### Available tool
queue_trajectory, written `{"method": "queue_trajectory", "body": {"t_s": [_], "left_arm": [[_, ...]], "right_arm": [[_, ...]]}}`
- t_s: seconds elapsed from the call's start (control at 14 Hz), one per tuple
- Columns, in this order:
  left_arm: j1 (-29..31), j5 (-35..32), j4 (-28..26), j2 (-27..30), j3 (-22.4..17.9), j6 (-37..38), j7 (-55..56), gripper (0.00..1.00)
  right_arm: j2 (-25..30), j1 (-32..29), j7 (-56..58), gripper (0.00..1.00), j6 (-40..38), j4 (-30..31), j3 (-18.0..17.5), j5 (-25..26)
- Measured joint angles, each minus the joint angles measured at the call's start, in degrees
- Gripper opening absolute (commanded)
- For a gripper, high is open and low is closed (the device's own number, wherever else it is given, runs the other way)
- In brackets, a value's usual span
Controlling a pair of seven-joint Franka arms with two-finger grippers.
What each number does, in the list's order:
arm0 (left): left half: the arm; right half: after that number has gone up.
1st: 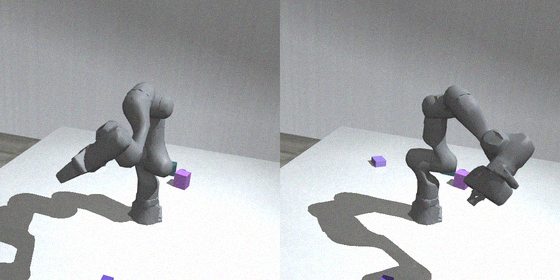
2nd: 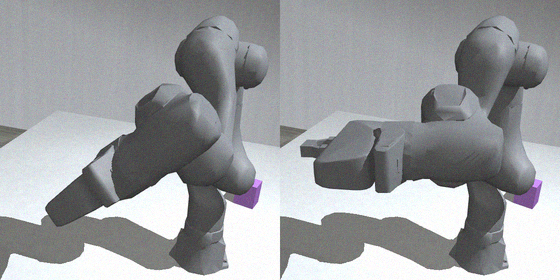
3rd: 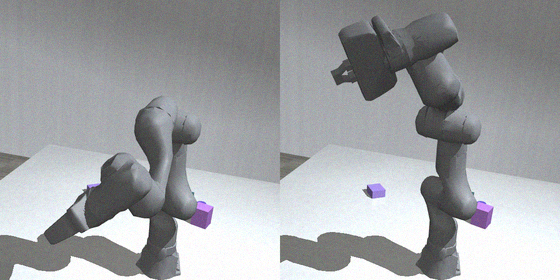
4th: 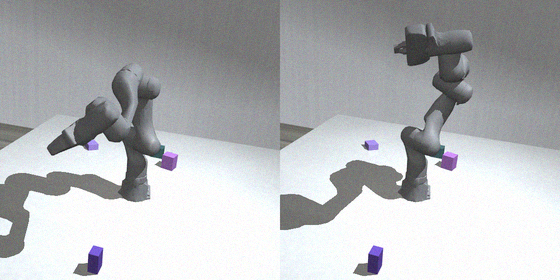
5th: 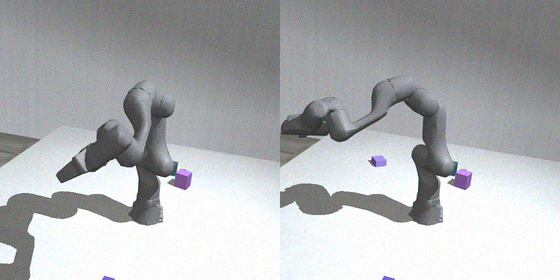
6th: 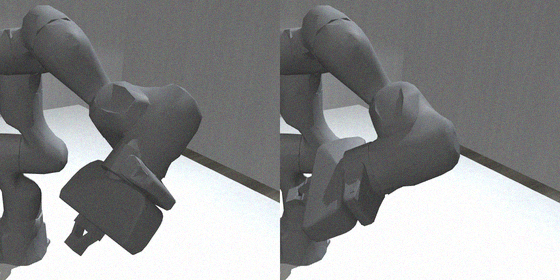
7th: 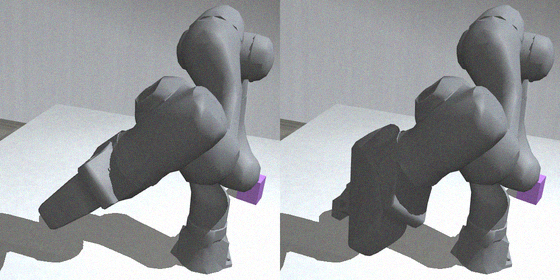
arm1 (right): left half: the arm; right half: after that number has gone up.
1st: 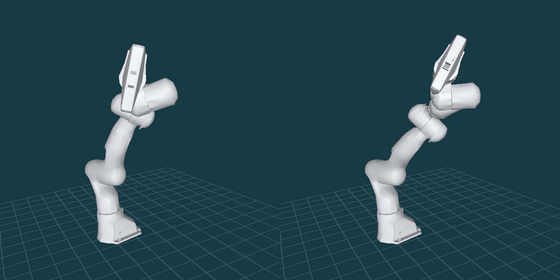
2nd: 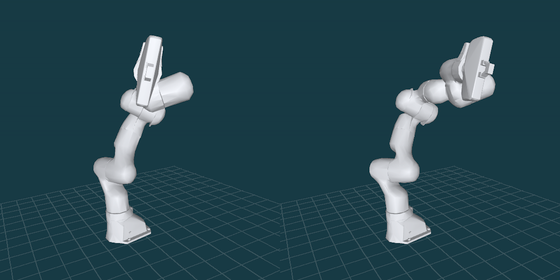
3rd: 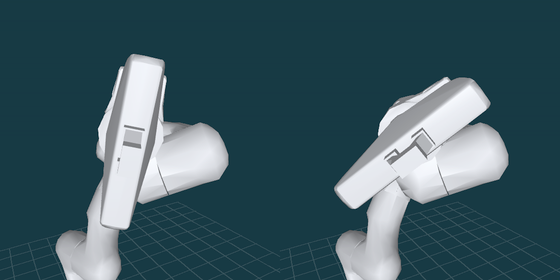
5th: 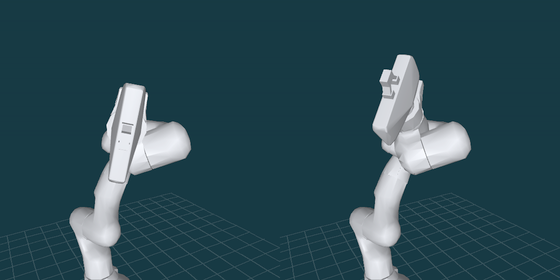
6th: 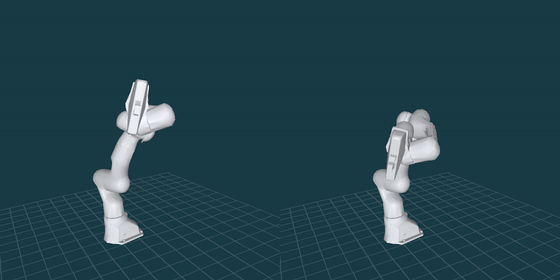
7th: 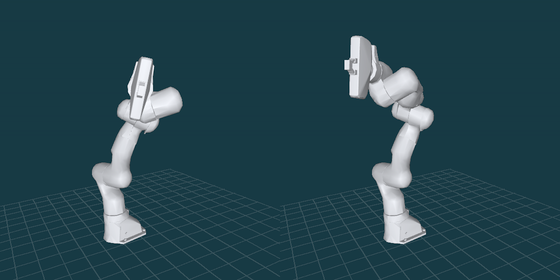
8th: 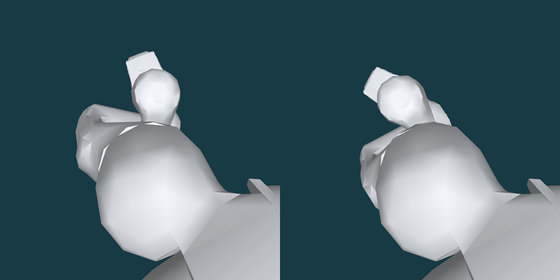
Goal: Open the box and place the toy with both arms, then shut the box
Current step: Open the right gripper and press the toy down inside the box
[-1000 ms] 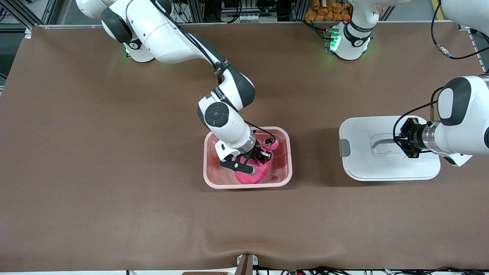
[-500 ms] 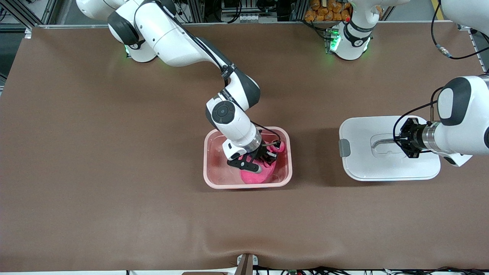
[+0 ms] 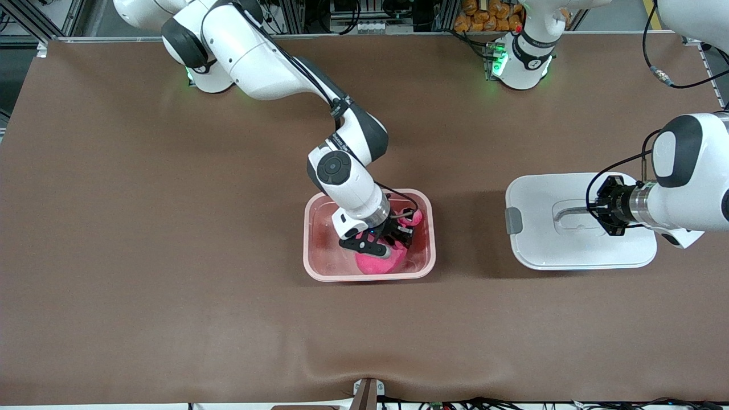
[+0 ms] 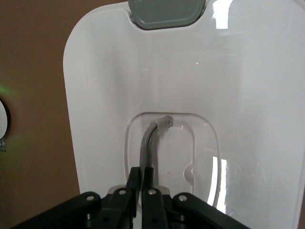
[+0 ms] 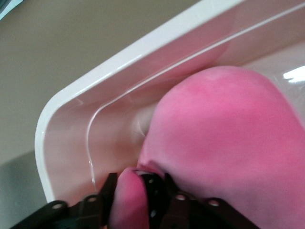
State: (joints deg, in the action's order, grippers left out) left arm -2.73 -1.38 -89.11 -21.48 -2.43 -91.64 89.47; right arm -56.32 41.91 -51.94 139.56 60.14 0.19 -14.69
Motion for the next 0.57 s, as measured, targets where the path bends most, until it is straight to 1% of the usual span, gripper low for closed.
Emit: {"method": "queue_trajectory", "body": {"t_s": [0.57], "left_arm": [[0.0,0.0,0.0,0.0,0.0,0.0,0.0,0.00]], "right_arm": [[-0.4,-0.2,0.0,1.00,0.1,-0.2,0.3,0.2]]}}
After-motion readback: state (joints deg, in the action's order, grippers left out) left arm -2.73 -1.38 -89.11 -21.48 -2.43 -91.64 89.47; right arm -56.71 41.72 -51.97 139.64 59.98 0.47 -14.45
